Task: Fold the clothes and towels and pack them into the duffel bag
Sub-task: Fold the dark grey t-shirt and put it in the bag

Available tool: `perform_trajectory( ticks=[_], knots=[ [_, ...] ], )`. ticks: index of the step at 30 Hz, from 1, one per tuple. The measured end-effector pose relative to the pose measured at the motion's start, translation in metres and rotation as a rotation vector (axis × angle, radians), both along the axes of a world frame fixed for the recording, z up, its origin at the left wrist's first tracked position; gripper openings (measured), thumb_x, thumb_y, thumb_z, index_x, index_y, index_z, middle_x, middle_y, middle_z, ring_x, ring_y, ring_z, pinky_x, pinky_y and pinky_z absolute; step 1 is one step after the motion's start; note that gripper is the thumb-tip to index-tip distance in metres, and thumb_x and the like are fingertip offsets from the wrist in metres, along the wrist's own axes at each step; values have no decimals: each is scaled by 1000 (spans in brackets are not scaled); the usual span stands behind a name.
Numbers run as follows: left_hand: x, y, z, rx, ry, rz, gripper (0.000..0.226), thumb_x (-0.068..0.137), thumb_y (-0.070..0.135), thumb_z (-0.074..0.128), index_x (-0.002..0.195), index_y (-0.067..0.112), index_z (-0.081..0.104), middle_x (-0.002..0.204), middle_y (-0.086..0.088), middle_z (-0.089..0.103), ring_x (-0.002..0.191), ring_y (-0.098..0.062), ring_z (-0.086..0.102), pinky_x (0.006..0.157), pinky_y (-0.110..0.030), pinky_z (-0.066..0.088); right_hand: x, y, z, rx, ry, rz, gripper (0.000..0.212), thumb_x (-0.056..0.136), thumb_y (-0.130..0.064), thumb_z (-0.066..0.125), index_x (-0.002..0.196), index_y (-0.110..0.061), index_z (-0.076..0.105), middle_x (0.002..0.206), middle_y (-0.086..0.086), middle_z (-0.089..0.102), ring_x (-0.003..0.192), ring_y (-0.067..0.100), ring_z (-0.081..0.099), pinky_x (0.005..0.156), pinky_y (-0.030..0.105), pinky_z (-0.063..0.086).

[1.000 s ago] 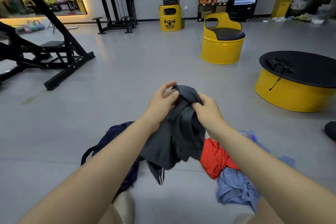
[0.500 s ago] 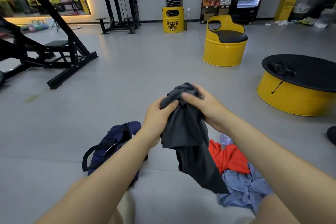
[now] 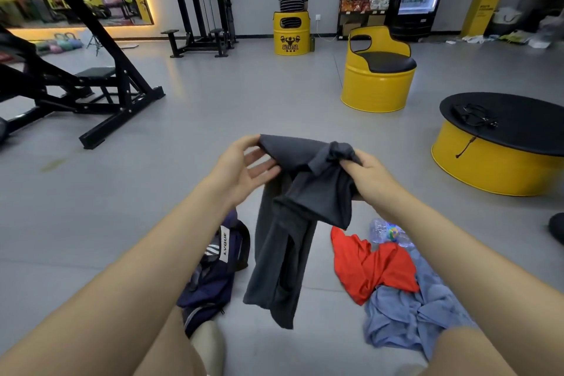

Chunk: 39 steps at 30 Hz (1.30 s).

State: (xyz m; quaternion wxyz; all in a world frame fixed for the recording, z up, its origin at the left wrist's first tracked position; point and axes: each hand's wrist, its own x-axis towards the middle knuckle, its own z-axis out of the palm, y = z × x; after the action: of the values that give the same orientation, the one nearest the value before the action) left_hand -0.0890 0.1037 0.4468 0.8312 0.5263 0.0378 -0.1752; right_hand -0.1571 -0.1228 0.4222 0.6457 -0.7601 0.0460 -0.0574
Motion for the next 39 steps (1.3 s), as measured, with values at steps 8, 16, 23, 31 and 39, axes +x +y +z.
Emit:
perform_trajectory(
  ticks=[8,16,23,31,39],
  knots=[
    [48,46,33,475,-378,409,25,103,35,48,79,26,49,78,1,46,74,-20,42,60,-29,37,0,-44,-19,-103,36,-235,26,103,-9,47,90,-23,65,90,1,69,81,15,62,73,30,51],
    [63,60,14,754,-463,487,21,97,36,47,82,22,51,72,6,47,71,-17,41,63,-32,35,0,-50,1,238,83,-265,18,106,-18,44,111,-13,61,102,7,68,91,20,65,73,30,53],
    [55,55,-25,798,-440,384,15,97,36,45,91,28,57,89,-1,62,81,-25,55,82,-41,51,6,-35,38,422,68,-161,22,106,-26,47,118,-14,61,110,10,72,94,21,71,67,32,57],
    [-45,-21,-39,918,-762,-122,44,78,65,66,115,42,58,101,21,67,90,2,64,83,-26,53,24,7,61,691,73,-67,32,105,-16,48,83,-14,71,87,9,76,85,21,73,84,38,56],
    [-49,-45,-35,481,-349,-170,16,102,29,58,106,16,66,103,-11,75,90,-23,74,77,-41,63,29,25,55,530,101,-39,22,102,-32,55,113,-14,62,106,11,72,96,23,71,80,34,61]
  ],
)
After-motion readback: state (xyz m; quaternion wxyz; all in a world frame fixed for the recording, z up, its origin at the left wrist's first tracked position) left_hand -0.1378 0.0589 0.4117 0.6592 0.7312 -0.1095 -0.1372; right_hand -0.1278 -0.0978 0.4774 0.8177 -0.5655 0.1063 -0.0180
